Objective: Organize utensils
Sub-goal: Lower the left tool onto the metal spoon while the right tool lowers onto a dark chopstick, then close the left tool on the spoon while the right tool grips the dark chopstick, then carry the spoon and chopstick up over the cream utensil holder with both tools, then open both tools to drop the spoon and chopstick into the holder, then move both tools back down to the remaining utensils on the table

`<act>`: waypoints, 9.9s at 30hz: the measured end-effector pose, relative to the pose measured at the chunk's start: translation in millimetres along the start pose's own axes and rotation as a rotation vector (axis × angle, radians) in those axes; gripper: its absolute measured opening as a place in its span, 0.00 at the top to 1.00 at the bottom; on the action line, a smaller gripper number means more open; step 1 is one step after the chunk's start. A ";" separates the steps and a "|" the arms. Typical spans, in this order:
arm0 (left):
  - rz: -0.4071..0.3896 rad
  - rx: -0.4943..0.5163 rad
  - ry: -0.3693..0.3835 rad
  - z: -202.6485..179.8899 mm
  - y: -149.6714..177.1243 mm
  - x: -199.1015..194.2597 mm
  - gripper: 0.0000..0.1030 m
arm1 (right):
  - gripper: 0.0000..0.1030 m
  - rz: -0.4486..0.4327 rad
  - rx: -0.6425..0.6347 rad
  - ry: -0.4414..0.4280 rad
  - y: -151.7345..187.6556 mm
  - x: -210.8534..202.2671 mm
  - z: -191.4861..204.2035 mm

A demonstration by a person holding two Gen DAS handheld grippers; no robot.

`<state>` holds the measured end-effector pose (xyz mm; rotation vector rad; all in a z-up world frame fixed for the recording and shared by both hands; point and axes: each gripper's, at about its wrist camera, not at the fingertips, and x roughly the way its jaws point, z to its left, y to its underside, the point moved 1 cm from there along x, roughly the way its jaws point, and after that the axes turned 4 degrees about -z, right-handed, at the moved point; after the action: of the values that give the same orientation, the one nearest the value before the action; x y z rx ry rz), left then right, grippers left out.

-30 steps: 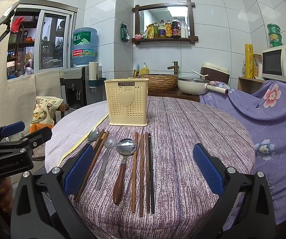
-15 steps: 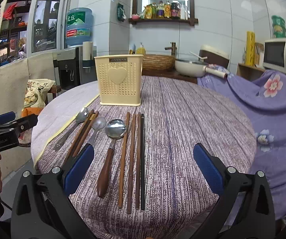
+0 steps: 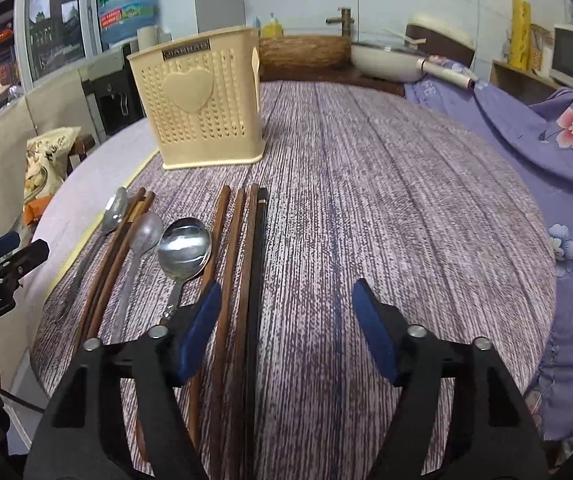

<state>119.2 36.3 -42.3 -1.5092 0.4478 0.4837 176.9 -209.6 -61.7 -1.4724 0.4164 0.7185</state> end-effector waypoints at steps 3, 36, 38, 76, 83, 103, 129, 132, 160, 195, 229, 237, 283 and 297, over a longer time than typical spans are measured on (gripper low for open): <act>0.026 0.014 0.020 -1.4 -6.4 11.7 0.30 | 0.52 0.042 -0.017 -0.005 -11.2 16.7 1.5; 0.140 0.030 0.072 -6.1 -25.9 59.5 0.43 | 0.78 0.175 -0.031 -0.090 -60.4 84.9 22.3; 0.141 0.033 0.070 -6.2 -25.7 59.8 0.43 | 0.79 0.183 0.013 -0.123 -60.6 85.3 17.3; 0.153 0.045 0.064 -6.9 -26.2 66.0 0.43 | 0.80 0.190 -0.092 -0.048 -57.6 88.3 25.1; 0.159 0.061 0.073 -18.7 -31.8 71.7 0.45 | 0.81 0.150 -0.094 -0.027 -52.0 85.0 30.0; 0.211 -0.018 0.014 -37.6 -44.2 97.5 0.64 | 0.82 0.128 -0.084 -0.028 -51.4 84.1 26.8; 0.010 -0.035 0.122 -23.6 -88.6 50.4 0.65 | 0.92 -0.031 0.024 -0.174 -84.1 43.7 7.1; -0.031 -0.026 0.127 -23.0 -99.0 39.6 0.65 | 0.92 -0.078 0.034 -0.193 -95.0 25.2 4.4; -0.127 -0.009 0.126 -8.0 -121.4 5.1 0.65 | 0.92 -0.286 -0.021 -0.245 -140.6 -80.0 -12.3; -0.319 -0.070 0.138 -34.4 -270.3 54.3 0.65 | 0.92 -0.480 -0.072 -0.202 -310.0 -76.2 48.8; -0.127 0.060 0.129 -54.0 -201.3 111.9 0.65 | 0.92 -0.344 0.005 -0.159 -262.2 5.7 25.6; -0.184 0.055 0.125 -48.4 -199.0 94.2 0.36 | 0.52 -0.372 -0.011 -0.123 -252.7 0.9 26.0; 0.182 0.009 0.094 -20.9 -26.3 76.9 0.58 | 0.71 0.153 -0.077 -0.107 -41.6 72.0 27.7; 0.192 0.022 0.114 -25.8 -34.1 81.4 0.58 | 0.85 0.161 -0.125 -0.067 -56.8 92.3 26.1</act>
<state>206.2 12.4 -60.2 -1.4839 0.6894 0.5424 277.5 -164.3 -77.9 -1.5393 0.4482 0.9338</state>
